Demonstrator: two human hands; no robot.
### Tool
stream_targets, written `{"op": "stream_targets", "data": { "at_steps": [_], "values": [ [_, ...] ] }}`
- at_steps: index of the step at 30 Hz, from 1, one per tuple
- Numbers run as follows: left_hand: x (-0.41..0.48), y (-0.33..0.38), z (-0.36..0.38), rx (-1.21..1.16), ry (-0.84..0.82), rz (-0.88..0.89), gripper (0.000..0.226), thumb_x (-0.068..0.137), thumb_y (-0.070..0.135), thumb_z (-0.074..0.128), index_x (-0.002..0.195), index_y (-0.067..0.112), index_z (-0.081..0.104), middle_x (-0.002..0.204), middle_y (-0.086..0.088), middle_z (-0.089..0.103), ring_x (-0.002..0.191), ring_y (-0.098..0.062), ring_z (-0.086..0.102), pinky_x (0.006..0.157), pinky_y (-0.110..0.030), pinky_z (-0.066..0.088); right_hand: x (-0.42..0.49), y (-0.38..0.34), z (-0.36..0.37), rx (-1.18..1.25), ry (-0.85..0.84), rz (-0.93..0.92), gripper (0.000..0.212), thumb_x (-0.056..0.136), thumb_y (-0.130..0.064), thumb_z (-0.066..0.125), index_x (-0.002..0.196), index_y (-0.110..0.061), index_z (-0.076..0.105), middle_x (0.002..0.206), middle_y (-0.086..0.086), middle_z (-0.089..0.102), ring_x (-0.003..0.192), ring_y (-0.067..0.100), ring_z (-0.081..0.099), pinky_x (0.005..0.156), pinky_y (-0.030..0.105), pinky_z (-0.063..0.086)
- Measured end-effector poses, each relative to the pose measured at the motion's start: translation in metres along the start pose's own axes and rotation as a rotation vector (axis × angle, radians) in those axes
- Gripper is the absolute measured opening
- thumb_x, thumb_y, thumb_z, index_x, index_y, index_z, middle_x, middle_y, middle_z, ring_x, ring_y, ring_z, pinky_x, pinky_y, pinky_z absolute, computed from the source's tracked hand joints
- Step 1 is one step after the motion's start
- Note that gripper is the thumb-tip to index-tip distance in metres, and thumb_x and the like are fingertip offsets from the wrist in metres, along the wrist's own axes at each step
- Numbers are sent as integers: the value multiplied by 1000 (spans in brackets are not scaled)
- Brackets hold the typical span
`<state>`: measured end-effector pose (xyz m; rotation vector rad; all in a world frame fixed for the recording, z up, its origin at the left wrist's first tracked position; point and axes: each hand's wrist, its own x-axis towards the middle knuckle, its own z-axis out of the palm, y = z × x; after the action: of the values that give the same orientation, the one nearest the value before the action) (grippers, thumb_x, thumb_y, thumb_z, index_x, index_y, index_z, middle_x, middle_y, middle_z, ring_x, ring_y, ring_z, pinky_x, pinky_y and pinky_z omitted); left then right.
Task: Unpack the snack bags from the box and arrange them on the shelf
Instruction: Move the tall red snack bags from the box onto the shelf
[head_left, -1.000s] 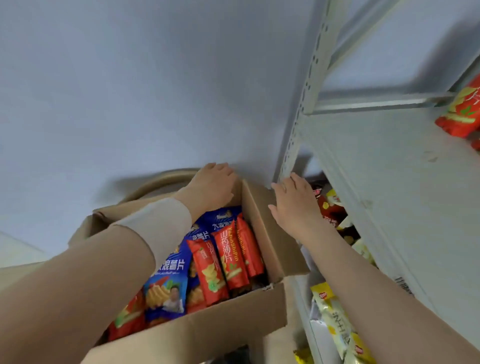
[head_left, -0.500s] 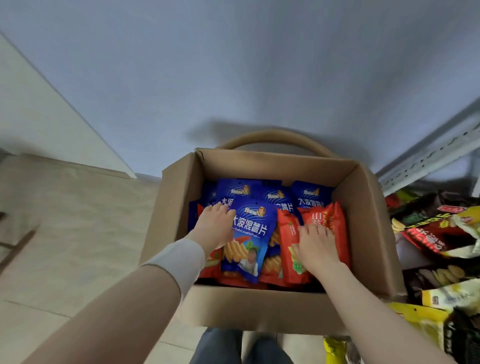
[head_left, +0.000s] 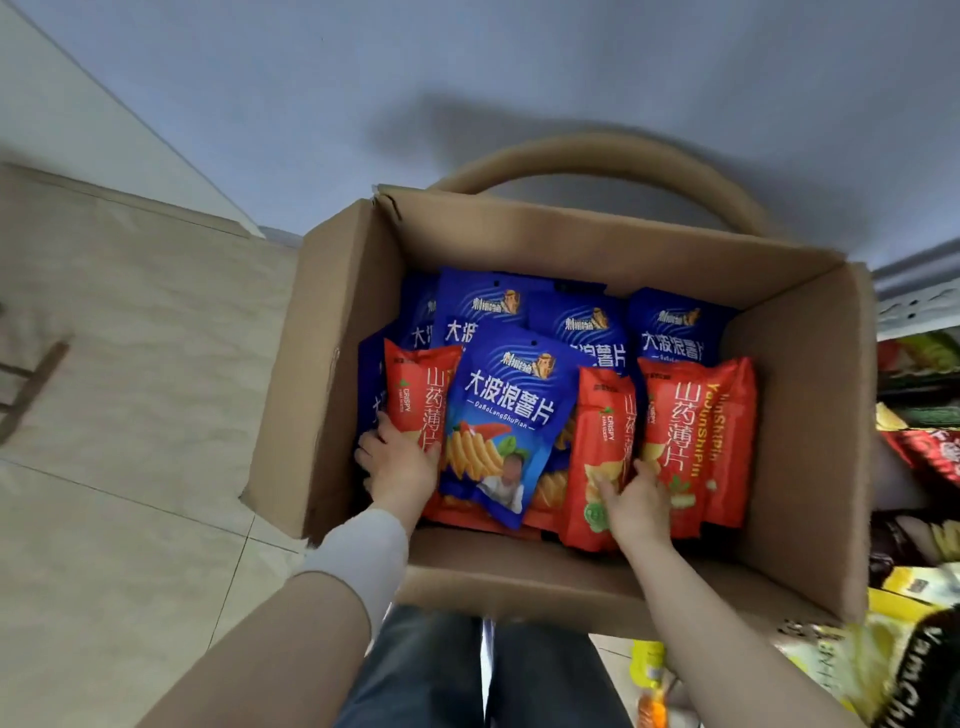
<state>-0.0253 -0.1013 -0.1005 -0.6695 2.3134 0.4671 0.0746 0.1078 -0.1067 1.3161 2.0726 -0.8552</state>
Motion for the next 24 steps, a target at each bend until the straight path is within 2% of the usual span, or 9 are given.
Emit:
{"op": "stream_targets", "data": {
  "at_steps": [4, 6, 8, 10, 15, 17, 21, 24],
  "values": [
    [8, -8, 4, -39, 7, -11, 79, 81, 34, 69, 142, 10, 24, 138, -20, 34, 127, -37, 37, 103, -49, 36, 3, 7, 11, -32, -96, -43, 74, 75, -59, 63, 127, -8, 50, 125, 14, 56, 117, 30, 51, 101, 42, 42],
    [12, -11, 6, -21, -3, 12, 74, 80, 37, 70, 137, 8, 32, 135, -20, 38, 124, -37, 40, 102, -46, 36, 10, 7, 17, -32, -175, 9, 78, 73, -63, 62, 129, -10, 48, 127, 15, 53, 120, 32, 47, 103, 41, 39],
    [15, -13, 6, -16, 10, 28, 73, 78, 37, 72, 133, 8, 35, 134, -20, 39, 125, -36, 39, 103, -45, 35, 17, 7, 23, 87, -259, 103, 83, 72, -61, 65, 133, -10, 43, 133, 15, 48, 124, 33, 45, 105, 42, 38],
    [17, -13, 7, -81, -2, 43, 73, 75, 33, 75, 130, 6, 35, 133, -19, 41, 125, -35, 41, 101, -44, 36, 20, 8, 27, 180, -283, 111, 83, 69, -58, 70, 131, -10, 45, 133, 14, 51, 123, 32, 47, 105, 44, 39],
    [9, -12, 3, -319, -98, 60, 70, 79, 21, 74, 128, 8, 26, 133, -18, 48, 118, -33, 52, 92, -41, 44, 13, 12, 23, 446, -265, 156, 56, 64, -43, 80, 107, -14, 60, 114, 6, 66, 104, 25, 61, 92, 47, 51],
    [4, -16, -3, -384, -157, 116, 76, 78, 21, 74, 133, 13, 22, 135, -16, 47, 119, -31, 51, 94, -41, 43, 4, 10, 19, 503, -229, 150, 62, 61, -41, 83, 109, -12, 58, 113, 6, 66, 102, 24, 63, 90, 48, 52],
    [-10, -13, -28, -535, -299, 225, 82, 78, 24, 73, 141, 20, 21, 136, -6, 47, 121, -25, 51, 94, -42, 45, -24, -4, 1, 694, -149, 78, 68, 67, -27, 82, 122, -8, 48, 114, 2, 61, 101, 18, 59, 91, 37, 49],
    [-23, 4, -54, -656, -400, 305, 75, 76, 27, 74, 137, 24, 31, 129, -2, 54, 111, -22, 58, 93, -43, 48, -52, -10, -22, 795, -166, -2, 53, 75, -26, 76, 120, -13, 52, 106, -1, 59, 95, 15, 57, 83, 30, 44]
  ]
}}
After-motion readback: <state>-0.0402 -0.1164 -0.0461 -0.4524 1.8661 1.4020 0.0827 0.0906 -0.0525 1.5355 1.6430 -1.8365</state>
